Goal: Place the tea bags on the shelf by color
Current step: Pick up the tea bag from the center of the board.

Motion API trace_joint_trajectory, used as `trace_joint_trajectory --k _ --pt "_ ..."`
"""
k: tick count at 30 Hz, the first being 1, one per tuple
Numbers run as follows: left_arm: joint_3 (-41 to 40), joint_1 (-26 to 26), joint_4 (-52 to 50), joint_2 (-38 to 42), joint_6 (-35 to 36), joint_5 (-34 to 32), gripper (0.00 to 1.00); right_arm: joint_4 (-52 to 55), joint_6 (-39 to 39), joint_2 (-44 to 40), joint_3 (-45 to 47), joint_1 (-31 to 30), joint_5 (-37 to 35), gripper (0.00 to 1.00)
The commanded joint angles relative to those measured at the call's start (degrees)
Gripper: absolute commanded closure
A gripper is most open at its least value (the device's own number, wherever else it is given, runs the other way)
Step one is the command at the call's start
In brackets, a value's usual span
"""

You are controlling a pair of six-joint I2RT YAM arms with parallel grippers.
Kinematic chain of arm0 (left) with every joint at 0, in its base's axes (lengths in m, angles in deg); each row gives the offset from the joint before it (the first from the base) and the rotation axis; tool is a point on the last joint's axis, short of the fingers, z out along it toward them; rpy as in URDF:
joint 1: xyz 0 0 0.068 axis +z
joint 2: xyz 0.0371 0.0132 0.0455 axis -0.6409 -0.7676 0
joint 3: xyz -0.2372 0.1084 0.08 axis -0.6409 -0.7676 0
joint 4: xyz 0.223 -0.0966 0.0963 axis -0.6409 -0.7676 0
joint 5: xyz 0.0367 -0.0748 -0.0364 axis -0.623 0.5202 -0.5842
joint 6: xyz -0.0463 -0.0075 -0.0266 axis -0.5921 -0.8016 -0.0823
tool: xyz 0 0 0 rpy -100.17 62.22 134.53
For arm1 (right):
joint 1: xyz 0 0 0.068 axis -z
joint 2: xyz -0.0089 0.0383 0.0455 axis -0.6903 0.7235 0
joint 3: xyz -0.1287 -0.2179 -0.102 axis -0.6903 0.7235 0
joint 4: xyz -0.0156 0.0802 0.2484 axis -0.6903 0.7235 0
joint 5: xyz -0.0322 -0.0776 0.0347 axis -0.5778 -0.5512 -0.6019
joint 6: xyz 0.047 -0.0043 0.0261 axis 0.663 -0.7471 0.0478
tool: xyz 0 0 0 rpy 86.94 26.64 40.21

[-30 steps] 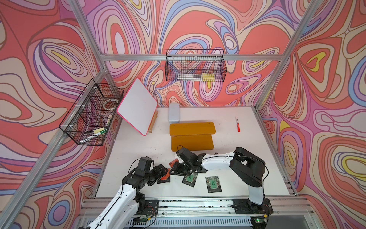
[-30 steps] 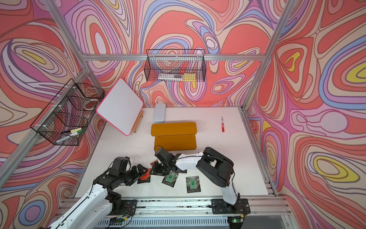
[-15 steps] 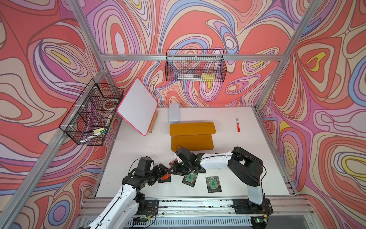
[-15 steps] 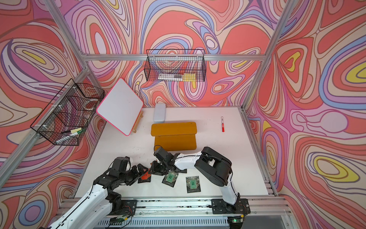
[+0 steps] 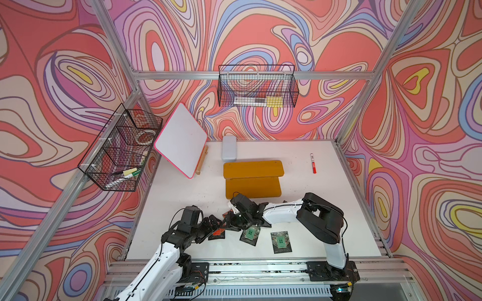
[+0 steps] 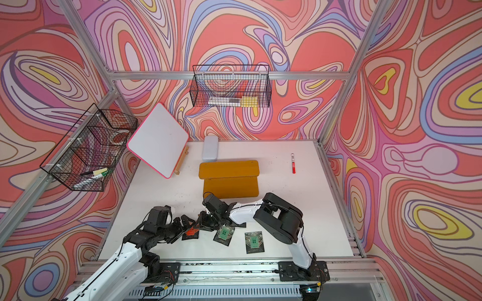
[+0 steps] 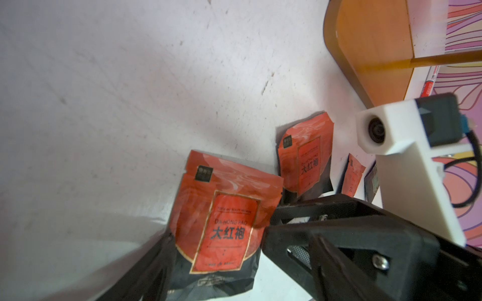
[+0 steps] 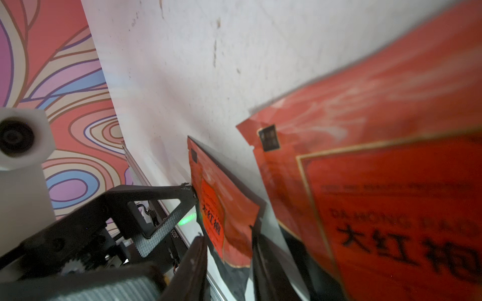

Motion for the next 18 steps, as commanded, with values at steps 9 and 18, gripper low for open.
trace_joint_trajectory --k 9,18 --pt "-1.9 -0.2 -1.2 -0.1 -0.2 -0.5 0.16 -4.0 1.8 0.6 1.7 -0.2 -0.6 0.80" --pt "-1.8 -0.2 -1.3 0.4 -0.4 -1.0 0.16 -4.1 1.0 -0.1 2.0 -0.2 -1.5 0.96"
